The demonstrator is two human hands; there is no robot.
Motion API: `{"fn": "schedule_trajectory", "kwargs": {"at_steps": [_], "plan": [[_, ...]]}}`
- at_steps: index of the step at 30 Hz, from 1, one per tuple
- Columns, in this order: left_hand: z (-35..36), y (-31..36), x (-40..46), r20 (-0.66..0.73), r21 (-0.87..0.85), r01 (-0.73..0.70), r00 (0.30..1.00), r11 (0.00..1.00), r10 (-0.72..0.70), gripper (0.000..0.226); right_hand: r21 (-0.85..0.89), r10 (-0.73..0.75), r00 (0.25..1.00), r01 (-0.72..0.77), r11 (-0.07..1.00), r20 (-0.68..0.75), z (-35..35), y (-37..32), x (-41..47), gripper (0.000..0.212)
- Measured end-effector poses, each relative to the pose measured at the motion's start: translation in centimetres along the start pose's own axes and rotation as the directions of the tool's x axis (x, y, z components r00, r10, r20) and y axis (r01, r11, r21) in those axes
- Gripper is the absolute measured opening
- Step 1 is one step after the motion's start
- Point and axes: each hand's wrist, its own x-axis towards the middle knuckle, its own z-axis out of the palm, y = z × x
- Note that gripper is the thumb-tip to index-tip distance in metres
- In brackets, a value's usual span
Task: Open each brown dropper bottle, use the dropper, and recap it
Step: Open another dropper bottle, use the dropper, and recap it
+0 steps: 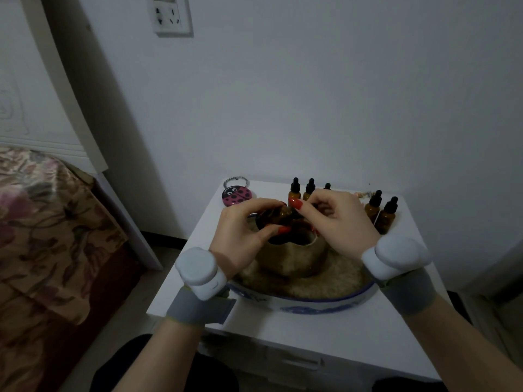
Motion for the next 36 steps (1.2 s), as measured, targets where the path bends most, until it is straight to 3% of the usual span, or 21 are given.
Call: {"fn": "schedule_trajectory", "kwargs": {"at_steps": [8, 11, 17, 36], "plan": [[0.0, -0.2, 0.1, -0.011, -0.004, 0.008, 1.000, 1.000, -0.008, 0.034, -0.056, -0.008, 1.000, 0.009, 0.998, 0.021, 0.1, -0.2, -0.1, 0.036], [0.0, -0.3, 0.2, -0.038, -0.009, 0.007, 0.999, 1.000, -0.007, 0.033, 0.026, -0.007, 0.999, 0.006, 1.000, 0.032, 0.0, 0.1, 0.0, 0.023], [-0.1, -0.3, 0.2, -0.032, 0.000, 0.016, 0.999, 1.000, -0.016, 0.033, 0.067, -0.091, 0.993, 0.086, 0.994, 0.077, -0.1, 0.3, 0.0, 0.023], [0.3, -0.1, -0.1, -0.034, 0.017, -0.022, 0.999, 1.000, 0.023, 0.032, 0.024, -0.086, 0.996, 0.087, 0.996, -0.032, 0.6, -0.8, -0.6, 0.009]]}}
